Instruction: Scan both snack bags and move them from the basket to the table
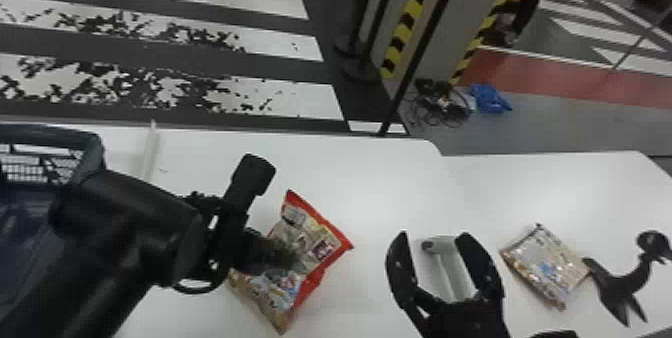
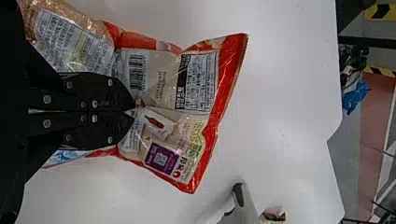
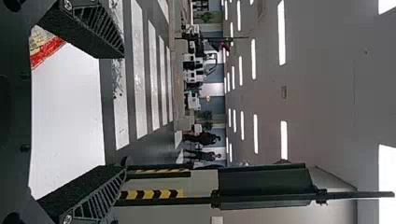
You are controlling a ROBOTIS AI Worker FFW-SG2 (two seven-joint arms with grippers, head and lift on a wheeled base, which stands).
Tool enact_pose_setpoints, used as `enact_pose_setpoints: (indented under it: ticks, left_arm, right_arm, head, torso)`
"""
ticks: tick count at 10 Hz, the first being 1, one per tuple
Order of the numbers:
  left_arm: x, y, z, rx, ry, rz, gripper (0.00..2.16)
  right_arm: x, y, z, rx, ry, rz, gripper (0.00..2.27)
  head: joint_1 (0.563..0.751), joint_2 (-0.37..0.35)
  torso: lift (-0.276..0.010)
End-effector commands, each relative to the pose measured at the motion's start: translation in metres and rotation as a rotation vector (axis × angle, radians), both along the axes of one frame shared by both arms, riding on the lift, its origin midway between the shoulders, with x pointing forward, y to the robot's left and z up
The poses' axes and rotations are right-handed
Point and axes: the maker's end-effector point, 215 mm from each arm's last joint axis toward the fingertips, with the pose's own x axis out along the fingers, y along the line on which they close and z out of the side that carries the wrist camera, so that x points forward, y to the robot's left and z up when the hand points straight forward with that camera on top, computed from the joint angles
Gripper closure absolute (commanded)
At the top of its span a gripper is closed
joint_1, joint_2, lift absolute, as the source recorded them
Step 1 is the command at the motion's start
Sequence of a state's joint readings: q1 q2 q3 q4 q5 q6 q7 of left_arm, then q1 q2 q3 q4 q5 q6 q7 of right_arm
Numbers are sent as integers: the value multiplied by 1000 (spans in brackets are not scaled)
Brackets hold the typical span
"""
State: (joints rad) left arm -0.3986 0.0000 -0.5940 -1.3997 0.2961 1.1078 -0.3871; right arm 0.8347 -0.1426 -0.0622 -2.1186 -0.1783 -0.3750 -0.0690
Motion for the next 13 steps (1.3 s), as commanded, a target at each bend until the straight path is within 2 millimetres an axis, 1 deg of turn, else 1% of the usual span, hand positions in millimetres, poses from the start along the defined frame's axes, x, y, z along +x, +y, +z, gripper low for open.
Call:
enact_pose_setpoints:
  ticks: [1,3,4,5,6,8,10,11,12,13]
  left_arm:
    - [0,-7,8,-27,4,-3,1781]
    - [-3,-11,10,-40,12,-9,1750]
    - [2,-18,15,-58,-24,-9,1308]
    - [2,-19,16,-63,-35,-8,144]
    - [4,-19,19,-63,-45,-6,-2]
    - [17,-17,27,-57,-112,22,33]
    - [25,-11,44,-66,-172,60,33]
    - [27,-6,53,-66,-215,86,33]
    - [30,2,67,-80,-262,131,33]
    - [37,18,80,-95,-296,189,33]
  right_arm:
    - [0,1,2,2,-3,2,70]
    - [0,3,3,6,-5,1,70]
    - [0,3,4,7,-6,1,66]
    - [0,2,4,5,-8,1,70]
    - [-1,0,4,5,-9,-3,66]
    - [-5,-4,5,1,-11,-9,66]
    - [-7,-8,7,2,-18,-13,63]
    - [-7,-8,7,-1,-17,-13,63]
    - [-8,-9,8,1,-20,-13,63]
    - [-8,-9,6,-1,-17,-11,60]
  head:
    - [695,-350]
    - [695,-350]
    - [695,-350]
    - [695,-350]
    - [695,-350]
    - [695,-350]
    - [695,-350]
    - [695,-350]
    - [695,-350]
    - [695,-350]
  torso:
    - [-98]
    - [-98]
    - [-98]
    - [-98]
    - [-98]
    - [-98]
    - [-98]
    - [-98]
    - [-98]
    - [-98]
